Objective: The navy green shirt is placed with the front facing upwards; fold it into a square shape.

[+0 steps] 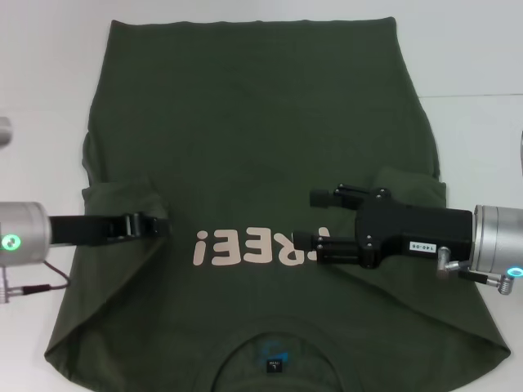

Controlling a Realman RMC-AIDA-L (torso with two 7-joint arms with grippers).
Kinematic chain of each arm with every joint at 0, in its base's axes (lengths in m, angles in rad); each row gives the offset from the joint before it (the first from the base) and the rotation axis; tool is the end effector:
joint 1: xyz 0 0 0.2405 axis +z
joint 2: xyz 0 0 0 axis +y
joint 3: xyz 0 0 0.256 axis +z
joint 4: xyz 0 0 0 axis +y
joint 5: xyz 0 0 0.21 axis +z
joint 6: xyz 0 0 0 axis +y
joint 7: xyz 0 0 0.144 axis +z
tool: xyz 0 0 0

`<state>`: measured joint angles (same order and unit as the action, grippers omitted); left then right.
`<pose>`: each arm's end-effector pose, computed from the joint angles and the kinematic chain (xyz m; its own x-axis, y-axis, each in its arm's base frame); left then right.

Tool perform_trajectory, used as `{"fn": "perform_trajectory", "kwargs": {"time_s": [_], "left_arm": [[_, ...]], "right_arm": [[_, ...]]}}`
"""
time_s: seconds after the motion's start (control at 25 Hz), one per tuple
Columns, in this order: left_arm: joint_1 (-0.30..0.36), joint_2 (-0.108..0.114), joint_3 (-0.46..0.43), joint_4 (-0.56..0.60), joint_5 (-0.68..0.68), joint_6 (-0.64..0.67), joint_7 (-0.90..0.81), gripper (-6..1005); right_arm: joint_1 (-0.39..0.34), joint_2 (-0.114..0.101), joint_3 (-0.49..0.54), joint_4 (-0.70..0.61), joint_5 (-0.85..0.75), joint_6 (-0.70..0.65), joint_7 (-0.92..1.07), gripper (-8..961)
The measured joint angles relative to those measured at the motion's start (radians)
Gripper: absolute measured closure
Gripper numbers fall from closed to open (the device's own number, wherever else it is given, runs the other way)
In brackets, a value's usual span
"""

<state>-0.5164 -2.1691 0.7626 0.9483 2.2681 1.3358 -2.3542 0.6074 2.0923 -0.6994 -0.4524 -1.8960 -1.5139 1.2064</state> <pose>-0.2657 0.3557 0.0008 0.3077 0.8422 0.4427 0.9497 -0.3005 -0.0884 0.2380 0.3347 -0.0350 0.7583 -0.2668 -0.5948 -0.4030 -0.9091 -0.1060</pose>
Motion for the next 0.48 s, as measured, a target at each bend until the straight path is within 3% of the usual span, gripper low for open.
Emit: {"fn": "perform_trajectory", "kwargs": {"time_s": [0.48], "left_arm": [[-0.030, 0.007, 0.004, -0.131, -0.077, -0.045, 0.054, 934]], "right_arm": [[-0.006, 0.000, 0.000, 0.001, 0.000, 0.000, -0.002, 100]]}}
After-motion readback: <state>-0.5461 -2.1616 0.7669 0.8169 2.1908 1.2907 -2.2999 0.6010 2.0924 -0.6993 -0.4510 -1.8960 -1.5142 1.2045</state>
